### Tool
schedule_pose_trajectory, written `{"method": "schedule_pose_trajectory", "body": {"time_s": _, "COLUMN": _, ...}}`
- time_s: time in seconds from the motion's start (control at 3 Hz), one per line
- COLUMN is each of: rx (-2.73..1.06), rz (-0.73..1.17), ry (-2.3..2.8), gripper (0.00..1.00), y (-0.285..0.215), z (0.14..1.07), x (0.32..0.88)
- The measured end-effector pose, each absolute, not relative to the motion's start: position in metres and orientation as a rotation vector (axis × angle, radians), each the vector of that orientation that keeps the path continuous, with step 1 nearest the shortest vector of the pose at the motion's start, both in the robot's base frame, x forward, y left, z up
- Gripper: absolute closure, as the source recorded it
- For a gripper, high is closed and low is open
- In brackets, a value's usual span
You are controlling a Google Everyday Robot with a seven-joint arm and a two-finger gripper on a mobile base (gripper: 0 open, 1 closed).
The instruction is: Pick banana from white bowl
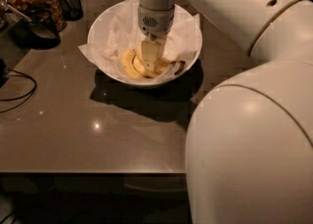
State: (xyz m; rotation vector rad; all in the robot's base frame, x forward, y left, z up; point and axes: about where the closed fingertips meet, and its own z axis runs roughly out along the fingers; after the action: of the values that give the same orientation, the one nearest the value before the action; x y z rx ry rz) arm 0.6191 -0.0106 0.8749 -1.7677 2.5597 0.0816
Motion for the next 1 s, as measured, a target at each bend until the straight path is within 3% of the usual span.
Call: {"method": "schedule_pose_trajectory", "body": {"time_s": 1.0, "rx": -1.844, "rz": -0.028, "ry": 2.293, "gripper": 1.0, "y": -0.036, "z": 0.922, "x": 0.593}}
